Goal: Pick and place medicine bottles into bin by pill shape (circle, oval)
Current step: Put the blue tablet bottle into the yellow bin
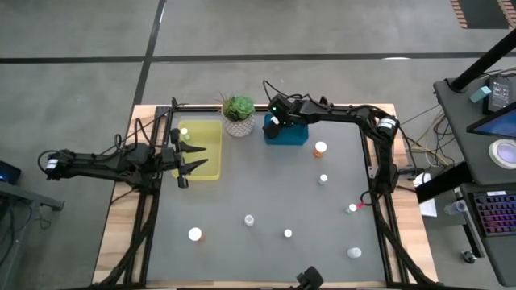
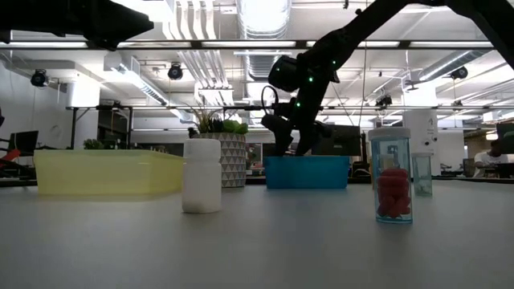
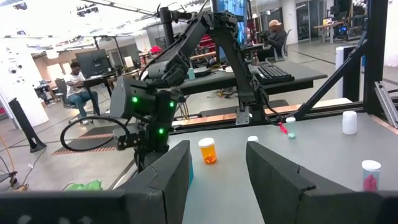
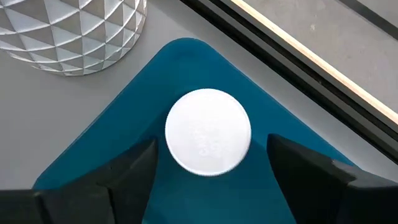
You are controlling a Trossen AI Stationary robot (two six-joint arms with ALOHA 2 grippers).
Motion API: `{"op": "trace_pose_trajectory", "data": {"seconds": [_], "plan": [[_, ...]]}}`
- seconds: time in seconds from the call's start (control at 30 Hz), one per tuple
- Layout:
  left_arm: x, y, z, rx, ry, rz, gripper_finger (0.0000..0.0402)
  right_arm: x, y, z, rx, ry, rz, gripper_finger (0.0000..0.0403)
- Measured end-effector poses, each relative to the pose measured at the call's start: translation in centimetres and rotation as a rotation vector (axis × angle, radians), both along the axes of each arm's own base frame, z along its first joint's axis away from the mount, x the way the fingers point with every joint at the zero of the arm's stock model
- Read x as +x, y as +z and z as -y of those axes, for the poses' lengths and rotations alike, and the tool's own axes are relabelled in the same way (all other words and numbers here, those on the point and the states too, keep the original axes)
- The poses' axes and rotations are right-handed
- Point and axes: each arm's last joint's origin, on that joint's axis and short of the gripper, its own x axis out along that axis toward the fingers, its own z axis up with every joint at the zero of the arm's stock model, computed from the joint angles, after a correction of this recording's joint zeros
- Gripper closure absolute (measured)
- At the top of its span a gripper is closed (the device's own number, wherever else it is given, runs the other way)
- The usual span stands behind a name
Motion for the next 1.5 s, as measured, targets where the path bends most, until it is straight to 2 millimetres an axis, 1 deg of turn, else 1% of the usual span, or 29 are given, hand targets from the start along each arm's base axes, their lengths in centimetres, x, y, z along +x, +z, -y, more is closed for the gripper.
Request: {"op": "trace_pose_trajectory", "data": {"seconds": [0.07, 0.13, 0.27, 0.43, 0.63, 0.73, 0.83, 0.93, 1.1, 1.3, 1.5], "plan": [[0.0, 0.0, 0.0, 0.0, 0.0, 0.0, 0.0259, -0.1, 1.1, -0.4, -0.002, -0.001, 0.01, 0.011], [0.0, 0.0, 0.0, 0.0, 0.0, 0.0, 0.0259, -0.2, 2.1, -1.3, -0.007, 0.016, 0.017, 0.0114], [0.0, 0.0, 0.0, 0.0, 0.0, 0.001, 0.0259, -0.1, 4.1, -3.9, -0.018, 0.057, 0.036, 0.0126], [0.0, 0.0, 0.0, -0.002, 0.0, 0.002, 0.0259, 0.4, 6.2, -8.4, -0.073, 0.136, 0.038, 0.0141], [0.0, -0.2, 0.0, -0.003, 0.0, -0.005, 0.0259, 0.7, 7.7, -14.3, -0.124, 0.266, 0.049, 0.0152], [0.1, -0.3, 0.0, -0.024, -0.002, -0.005, 0.0259, 0.8, 8.2, -17.2, -0.127, 0.343, 0.065, 0.0155], [0.1, -0.3, 0.0, -0.03, -0.002, -0.003, 0.0259, 0.5, 8.4, -19.9, -0.129, 0.421, 0.071, 0.0156], [0.1, -0.4, 0.0, -0.052, -0.004, 0.001, 0.0259, 0.0, 8.3, -22.3, -0.121, 0.477, 0.078, 0.0156], [0.1, -0.3, 0.0, -0.067, -0.005, 0.008, 0.0259, -1.1, 7.3, -25.1, -0.133, 0.544, 0.06, 0.016], [0.2, -0.2, 0.0, -0.158, -0.012, 0.037, 0.0259, -2.6, 5.6, -27.2, -0.166, 0.621, 0.106, 0.0161], [0.9, -0.8, 0.0, -0.273, -0.014, 0.008, 0.0259, -4.5, 4.4, -27.9, -0.261, 0.735, 0.253, 0.0165]]}}
